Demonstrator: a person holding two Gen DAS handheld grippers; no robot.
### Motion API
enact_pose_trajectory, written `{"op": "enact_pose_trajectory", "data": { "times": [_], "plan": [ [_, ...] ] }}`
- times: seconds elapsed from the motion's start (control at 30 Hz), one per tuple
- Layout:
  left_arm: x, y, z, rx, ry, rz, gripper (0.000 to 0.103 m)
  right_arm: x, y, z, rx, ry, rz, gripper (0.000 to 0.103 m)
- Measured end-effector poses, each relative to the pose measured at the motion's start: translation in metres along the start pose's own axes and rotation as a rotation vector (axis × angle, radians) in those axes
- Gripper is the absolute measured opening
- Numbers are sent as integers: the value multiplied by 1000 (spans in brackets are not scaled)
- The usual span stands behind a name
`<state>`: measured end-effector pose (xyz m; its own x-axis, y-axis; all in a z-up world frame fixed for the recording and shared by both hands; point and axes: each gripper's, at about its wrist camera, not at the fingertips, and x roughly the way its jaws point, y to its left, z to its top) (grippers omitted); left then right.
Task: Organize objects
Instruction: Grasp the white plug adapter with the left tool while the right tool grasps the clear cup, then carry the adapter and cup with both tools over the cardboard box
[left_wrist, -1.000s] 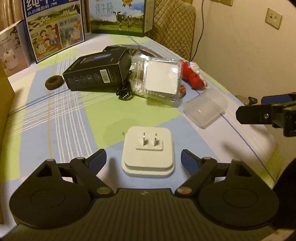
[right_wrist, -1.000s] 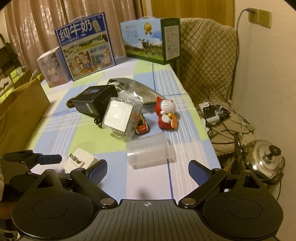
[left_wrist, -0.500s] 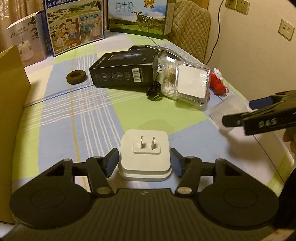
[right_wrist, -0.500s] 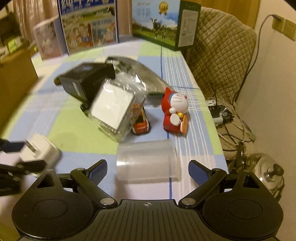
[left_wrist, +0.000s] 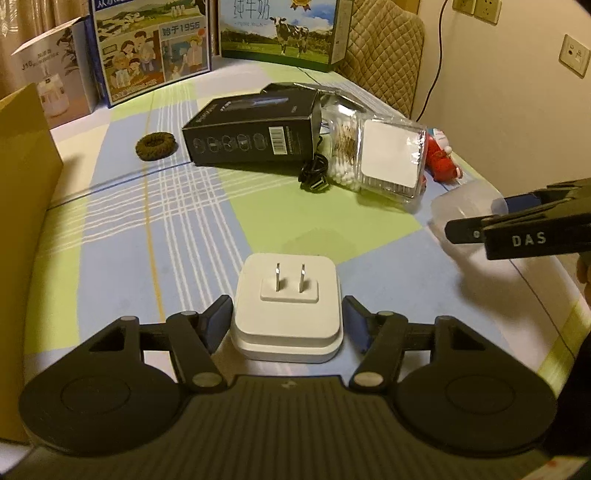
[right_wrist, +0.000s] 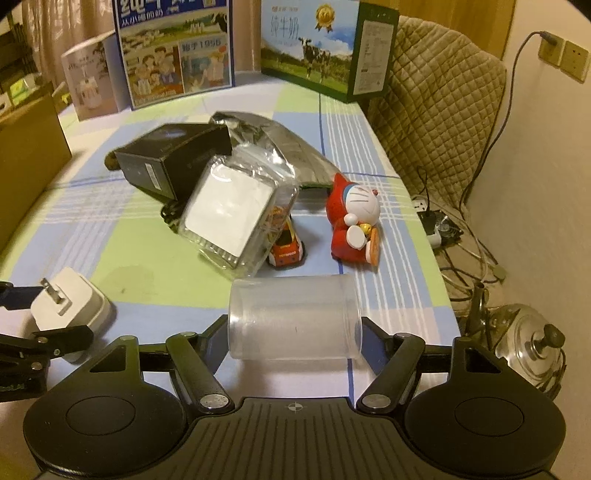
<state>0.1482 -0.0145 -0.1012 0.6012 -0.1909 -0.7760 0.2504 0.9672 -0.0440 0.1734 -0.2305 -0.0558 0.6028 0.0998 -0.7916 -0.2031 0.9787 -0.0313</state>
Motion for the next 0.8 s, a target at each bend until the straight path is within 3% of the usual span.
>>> {"op": "enact_pose_trajectory", "data": {
  "times": [0.53, 0.8],
  "plan": [
    [-80, -2, -18, -66, -59, 12, 59, -94, 31, -19, 21, -90, 63, 69],
    [-105, 7, -28, -100, -75, 26, 59, -118, 41, -25, 15, -119, 79, 69]
  ]
}}
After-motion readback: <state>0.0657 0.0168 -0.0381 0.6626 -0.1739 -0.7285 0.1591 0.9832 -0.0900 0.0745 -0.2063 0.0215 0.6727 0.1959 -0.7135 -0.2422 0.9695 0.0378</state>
